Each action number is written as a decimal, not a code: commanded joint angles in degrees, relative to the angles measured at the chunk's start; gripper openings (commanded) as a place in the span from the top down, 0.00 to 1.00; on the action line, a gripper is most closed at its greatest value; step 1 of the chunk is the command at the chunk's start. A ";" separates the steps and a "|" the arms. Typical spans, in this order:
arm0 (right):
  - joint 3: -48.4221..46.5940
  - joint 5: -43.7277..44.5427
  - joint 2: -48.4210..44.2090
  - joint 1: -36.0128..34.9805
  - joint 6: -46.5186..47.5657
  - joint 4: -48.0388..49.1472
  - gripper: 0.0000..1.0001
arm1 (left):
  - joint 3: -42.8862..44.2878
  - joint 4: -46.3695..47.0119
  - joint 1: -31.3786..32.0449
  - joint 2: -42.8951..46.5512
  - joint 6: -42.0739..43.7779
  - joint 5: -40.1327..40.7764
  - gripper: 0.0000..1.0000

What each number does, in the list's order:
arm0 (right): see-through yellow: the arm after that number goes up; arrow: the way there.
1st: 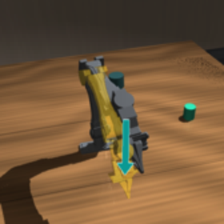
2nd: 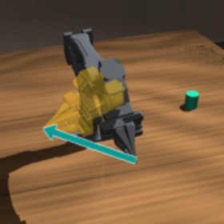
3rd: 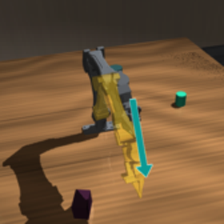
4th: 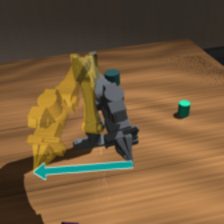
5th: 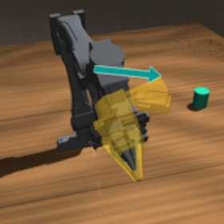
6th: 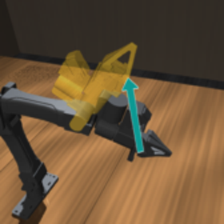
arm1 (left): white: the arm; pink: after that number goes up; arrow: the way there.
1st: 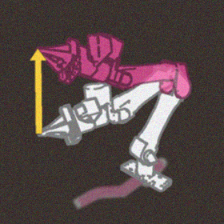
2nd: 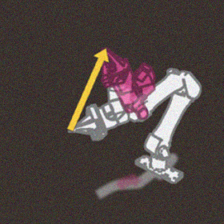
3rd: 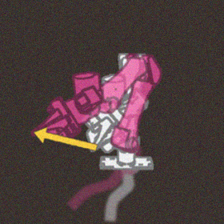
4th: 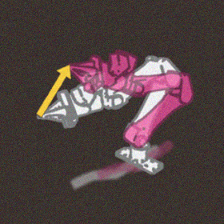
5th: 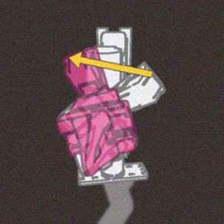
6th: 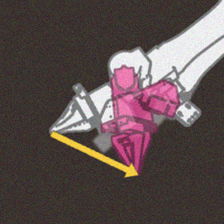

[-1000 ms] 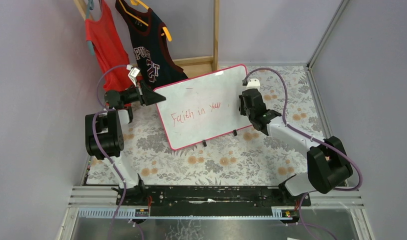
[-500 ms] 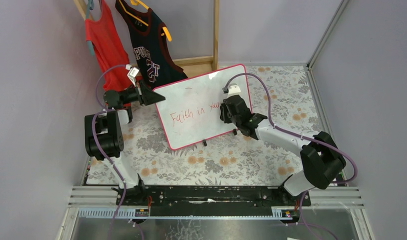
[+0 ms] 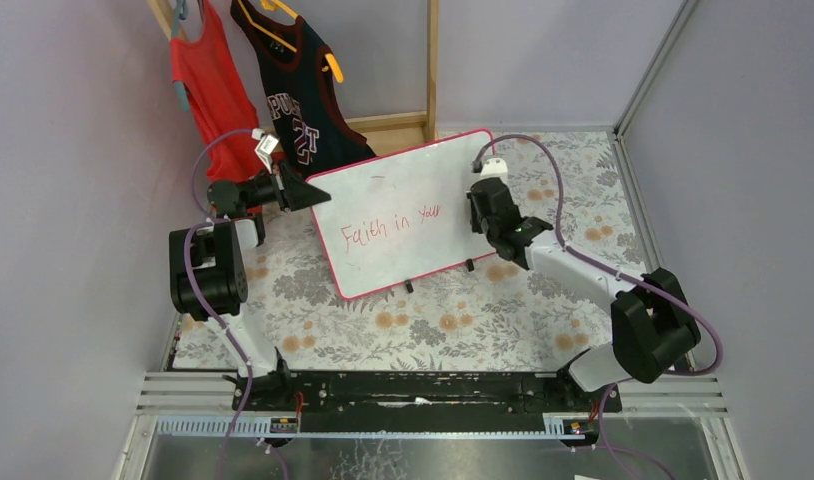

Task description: Erase the whiteboard

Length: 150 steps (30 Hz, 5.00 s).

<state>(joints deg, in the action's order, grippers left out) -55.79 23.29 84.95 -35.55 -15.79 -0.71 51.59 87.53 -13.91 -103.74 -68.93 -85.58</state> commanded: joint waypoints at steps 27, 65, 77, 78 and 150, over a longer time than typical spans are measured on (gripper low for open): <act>-14.04 -9.76 10.06 -13.92 1.63 4.50 1.00 | -1.23 4.23 1.21 1.91 -2.03 -5.80 1.00; -8.33 2.06 6.85 -14.08 -0.36 1.18 1.00 | -1.13 4.23 1.46 2.10 -2.27 -5.65 1.00; -10.62 10.19 10.01 -14.90 1.17 -1.11 1.00 | -1.49 4.23 1.43 2.05 -2.05 -5.71 1.00; -10.17 10.19 9.81 -13.84 1.07 -1.29 1.00 | -1.45 4.23 1.49 2.09 -2.08 -5.71 1.00; -24.12 5.98 18.55 -22.50 -1.42 -5.07 1.00 | -2.16 4.23 1.74 3.49 -2.27 -5.65 1.00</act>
<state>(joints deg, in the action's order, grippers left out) -79.53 31.07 102.43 -57.69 -15.70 -8.69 50.22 87.50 -13.67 -102.54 -68.42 -85.34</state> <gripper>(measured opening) 0.041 0.039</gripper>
